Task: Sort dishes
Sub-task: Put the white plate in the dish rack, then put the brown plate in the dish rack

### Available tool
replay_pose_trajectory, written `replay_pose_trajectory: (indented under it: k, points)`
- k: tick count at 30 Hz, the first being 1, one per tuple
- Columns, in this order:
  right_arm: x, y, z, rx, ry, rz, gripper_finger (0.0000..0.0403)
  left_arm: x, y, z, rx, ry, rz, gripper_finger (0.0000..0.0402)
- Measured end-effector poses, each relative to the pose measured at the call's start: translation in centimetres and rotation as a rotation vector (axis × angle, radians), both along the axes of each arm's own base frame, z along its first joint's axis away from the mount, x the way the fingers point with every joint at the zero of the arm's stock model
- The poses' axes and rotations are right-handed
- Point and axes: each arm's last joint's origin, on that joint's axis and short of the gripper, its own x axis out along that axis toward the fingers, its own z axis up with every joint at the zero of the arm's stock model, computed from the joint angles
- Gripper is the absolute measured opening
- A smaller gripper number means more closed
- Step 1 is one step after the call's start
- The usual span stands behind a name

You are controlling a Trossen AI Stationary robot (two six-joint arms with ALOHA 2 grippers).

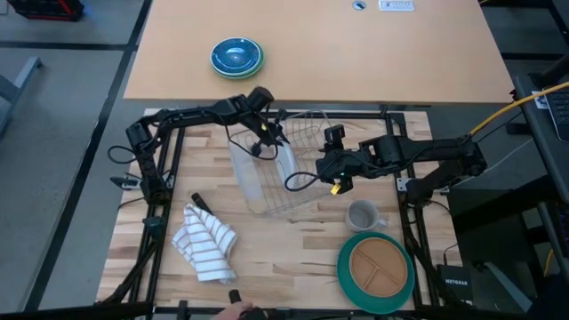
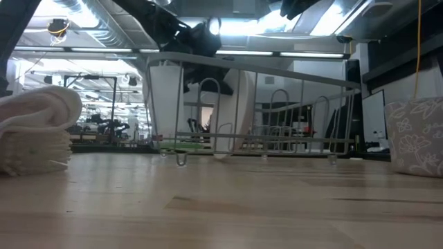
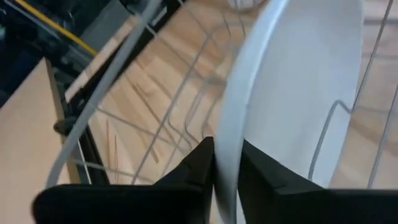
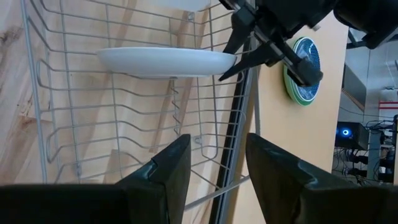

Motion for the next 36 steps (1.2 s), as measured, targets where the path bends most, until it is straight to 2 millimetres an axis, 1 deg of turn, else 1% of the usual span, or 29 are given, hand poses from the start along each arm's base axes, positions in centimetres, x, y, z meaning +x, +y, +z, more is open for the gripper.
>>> replay_pose_trajectory:
  k: [7,11,16,21,25,31,36]
  points:
    - [0.0,0.0,0.0,0.000,0.000,0.000,0.0159,0.4,-0.5,-0.2,0.041,0.033,0.026,0.0115]
    - [0.0,0.0,0.0,0.000,0.001,0.000,0.0159,0.3,-1.1,0.2,0.027,0.037,0.030,0.0132]
    - [0.0,0.0,0.0,0.002,0.001,0.001,0.0159,-0.1,-1.6,1.9,0.015,0.000,0.049,0.0135]
    - [0.0,0.1,-0.1,0.019,0.005,0.012,0.0159,-0.7,-1.9,2.9,-0.004,-0.005,0.071,0.0133]
    - [0.0,0.1,-0.1,0.020,0.010,0.013,0.0159,-1.3,-2.2,3.2,-0.016,0.037,0.083,0.0133]
    - [-0.1,0.1,-0.1,0.021,0.013,0.014,0.0159,-2.2,-2.7,4.1,-0.022,0.052,0.088,0.0133]
    - [-0.2,0.2,-0.1,0.076,0.033,0.049,0.0159,-2.9,-3.2,5.7,-0.027,0.017,0.111,0.0133]
